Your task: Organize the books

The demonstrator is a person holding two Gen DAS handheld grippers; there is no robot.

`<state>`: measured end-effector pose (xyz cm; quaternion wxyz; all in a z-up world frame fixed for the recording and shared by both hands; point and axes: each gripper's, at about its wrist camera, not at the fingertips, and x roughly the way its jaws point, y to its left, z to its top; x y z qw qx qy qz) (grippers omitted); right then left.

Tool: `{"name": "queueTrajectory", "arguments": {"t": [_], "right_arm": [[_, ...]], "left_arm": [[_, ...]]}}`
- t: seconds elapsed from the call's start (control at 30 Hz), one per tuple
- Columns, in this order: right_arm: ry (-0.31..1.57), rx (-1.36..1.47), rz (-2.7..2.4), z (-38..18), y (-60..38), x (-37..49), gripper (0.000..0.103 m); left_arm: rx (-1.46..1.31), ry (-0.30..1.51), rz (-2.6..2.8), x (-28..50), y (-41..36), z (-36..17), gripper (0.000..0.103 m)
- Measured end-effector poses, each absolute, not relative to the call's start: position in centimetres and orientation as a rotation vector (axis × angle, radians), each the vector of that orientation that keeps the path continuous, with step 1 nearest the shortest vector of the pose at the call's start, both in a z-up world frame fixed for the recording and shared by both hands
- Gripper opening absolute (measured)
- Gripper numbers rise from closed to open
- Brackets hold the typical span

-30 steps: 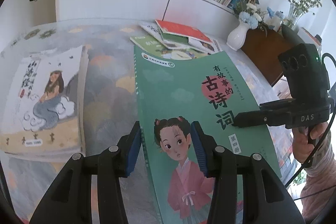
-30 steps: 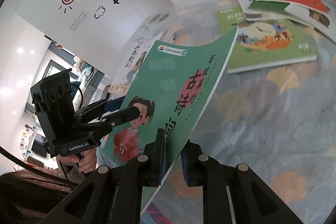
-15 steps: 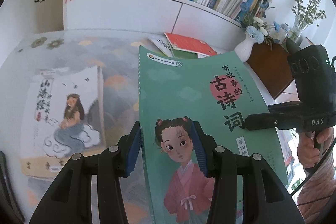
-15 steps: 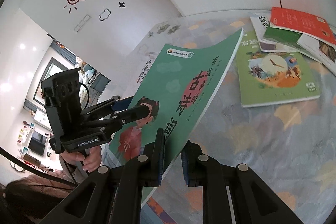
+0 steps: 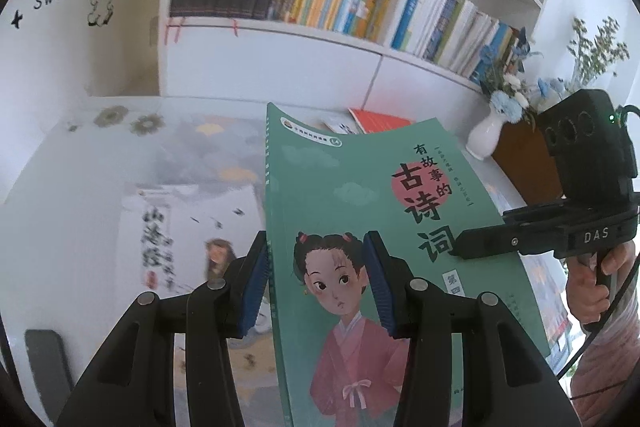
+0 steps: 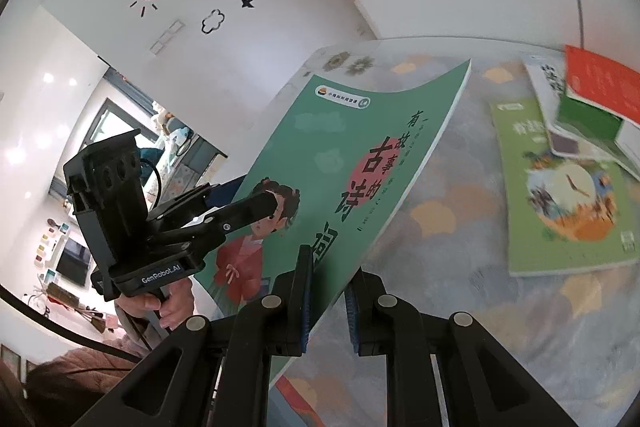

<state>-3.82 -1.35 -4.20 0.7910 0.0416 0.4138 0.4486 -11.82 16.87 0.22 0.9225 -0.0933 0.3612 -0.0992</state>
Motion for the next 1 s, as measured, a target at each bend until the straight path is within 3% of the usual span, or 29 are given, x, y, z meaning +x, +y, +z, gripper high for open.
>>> {"name": "queueTrajectory", "arguments": {"t": [0.33,1.0], "right_arm": [[0.936,0.082,1.024,-4.9,4.8,-0.7,0.015],[0.994,-0.051,0.979,-11.4,14.4,4.1,0.017]], "left_arm": [[-0.188,0.738,-0.173,-10.7,22.4,-0.7,0.043],[-0.215,0.881,-0.052,-7.6,29.3,-8.7,0.043]]}}
